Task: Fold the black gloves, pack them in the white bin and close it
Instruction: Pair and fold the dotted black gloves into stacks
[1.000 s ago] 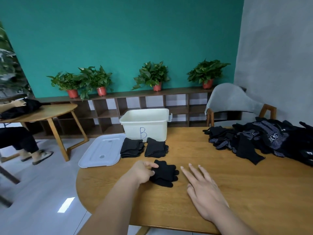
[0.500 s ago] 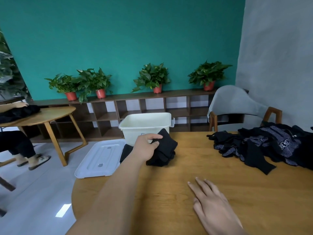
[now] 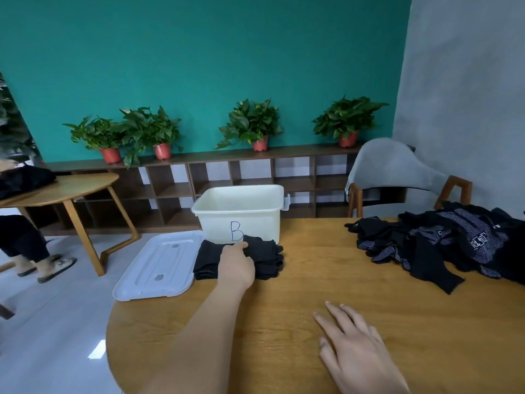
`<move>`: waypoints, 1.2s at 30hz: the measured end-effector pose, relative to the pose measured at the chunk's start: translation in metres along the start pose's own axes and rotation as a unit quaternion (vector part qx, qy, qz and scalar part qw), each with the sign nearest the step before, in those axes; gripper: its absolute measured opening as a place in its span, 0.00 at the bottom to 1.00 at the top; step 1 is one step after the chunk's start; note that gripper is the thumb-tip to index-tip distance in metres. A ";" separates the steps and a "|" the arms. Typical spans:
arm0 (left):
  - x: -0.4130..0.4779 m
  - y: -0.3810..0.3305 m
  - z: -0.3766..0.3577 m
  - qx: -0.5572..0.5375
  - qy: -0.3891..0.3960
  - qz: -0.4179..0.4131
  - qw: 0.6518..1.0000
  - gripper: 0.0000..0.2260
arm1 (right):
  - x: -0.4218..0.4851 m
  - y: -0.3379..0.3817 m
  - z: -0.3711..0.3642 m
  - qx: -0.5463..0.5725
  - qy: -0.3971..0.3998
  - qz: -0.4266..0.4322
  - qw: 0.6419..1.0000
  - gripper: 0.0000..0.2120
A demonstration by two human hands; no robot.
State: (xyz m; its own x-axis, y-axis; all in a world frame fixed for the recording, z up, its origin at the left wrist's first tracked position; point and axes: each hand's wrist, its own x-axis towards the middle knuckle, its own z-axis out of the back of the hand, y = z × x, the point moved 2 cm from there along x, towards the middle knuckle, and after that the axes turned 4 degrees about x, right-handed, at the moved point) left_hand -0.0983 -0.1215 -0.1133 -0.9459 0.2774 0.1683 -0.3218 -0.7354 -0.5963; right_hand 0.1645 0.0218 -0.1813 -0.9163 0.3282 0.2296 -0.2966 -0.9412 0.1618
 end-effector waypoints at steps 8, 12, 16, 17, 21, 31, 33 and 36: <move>-0.019 -0.020 -0.024 0.261 0.055 -0.169 0.949 0.32 | -0.002 0.002 0.002 0.007 0.024 -0.005 1.000 0.21; -0.016 -0.010 -0.042 0.299 0.168 -0.129 0.931 0.40 | 0.000 0.004 0.007 0.033 0.014 -0.005 0.999 0.23; -0.018 -0.011 -0.042 0.318 0.173 -0.125 0.924 0.42 | 0.000 0.009 0.012 0.091 0.055 -0.006 0.994 0.35; -0.019 -0.012 -0.040 0.318 0.176 -0.125 0.923 0.42 | -0.001 0.010 0.015 0.094 0.053 -0.008 0.994 0.37; -0.025 -0.018 -0.032 0.313 0.142 -0.136 0.929 0.40 | -0.001 0.012 0.023 0.105 0.070 -0.017 0.992 0.34; -0.108 -0.048 -0.070 0.268 0.126 -0.225 0.928 0.35 | -0.006 -0.005 0.026 0.233 -0.062 -0.084 0.967 0.25; -0.126 -0.057 -0.079 0.246 0.131 -0.228 0.933 0.35 | -0.007 -0.012 0.028 0.277 -0.102 -0.111 0.949 0.23; -0.151 -0.073 -0.093 0.219 0.158 -0.231 0.935 0.35 | -0.011 -0.023 0.033 0.351 -0.172 -0.171 0.904 0.22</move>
State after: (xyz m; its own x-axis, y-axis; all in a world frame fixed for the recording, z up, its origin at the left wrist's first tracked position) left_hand 0.0719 -0.0524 -0.1680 -0.6639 0.7464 0.0470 -0.7451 -0.6548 -0.1265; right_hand 0.1901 0.0427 -0.1563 -0.6298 0.7098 0.3155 -0.1921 -0.5358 0.8222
